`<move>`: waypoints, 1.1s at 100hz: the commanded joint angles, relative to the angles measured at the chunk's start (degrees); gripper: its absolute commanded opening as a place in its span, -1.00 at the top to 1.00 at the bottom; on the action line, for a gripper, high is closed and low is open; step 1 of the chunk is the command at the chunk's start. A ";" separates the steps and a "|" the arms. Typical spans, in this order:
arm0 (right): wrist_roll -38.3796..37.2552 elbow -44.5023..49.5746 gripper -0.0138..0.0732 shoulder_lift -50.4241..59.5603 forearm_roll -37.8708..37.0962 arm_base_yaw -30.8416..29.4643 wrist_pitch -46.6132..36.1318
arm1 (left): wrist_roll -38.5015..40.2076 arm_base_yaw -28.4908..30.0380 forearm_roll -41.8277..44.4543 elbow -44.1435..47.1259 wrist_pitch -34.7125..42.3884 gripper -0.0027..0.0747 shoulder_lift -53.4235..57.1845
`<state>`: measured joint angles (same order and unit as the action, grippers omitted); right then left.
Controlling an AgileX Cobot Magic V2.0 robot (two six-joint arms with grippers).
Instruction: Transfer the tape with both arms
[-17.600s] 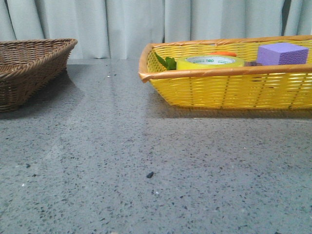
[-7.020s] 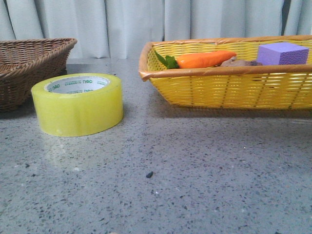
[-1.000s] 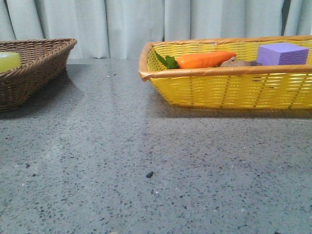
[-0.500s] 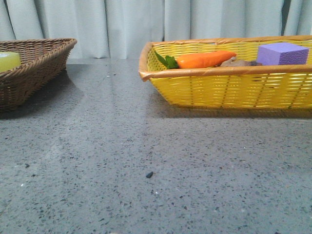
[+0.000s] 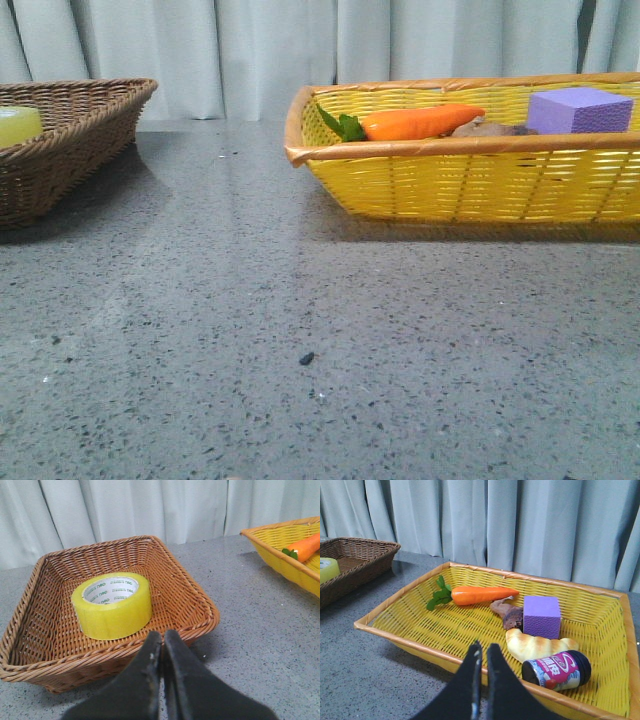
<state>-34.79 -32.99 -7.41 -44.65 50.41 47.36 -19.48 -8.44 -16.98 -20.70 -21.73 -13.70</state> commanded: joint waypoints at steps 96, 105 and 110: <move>0.19 -1.24 0.85 -0.92 -2.95 -0.10 -3.09 | 24.78 7.45 14.70 21.40 9.06 0.98 15.77; 0.19 -1.24 0.85 -0.92 -2.95 -0.10 -3.09 | 24.78 6.96 14.70 21.40 5.23 0.98 15.77; 0.19 -1.24 0.85 -0.92 -2.95 -0.10 -3.09 | 24.78 6.83 14.70 21.40 5.38 0.98 15.77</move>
<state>-34.77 -32.99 -7.41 -44.65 50.41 47.36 4.58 -1.00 -2.38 0.19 -18.48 0.36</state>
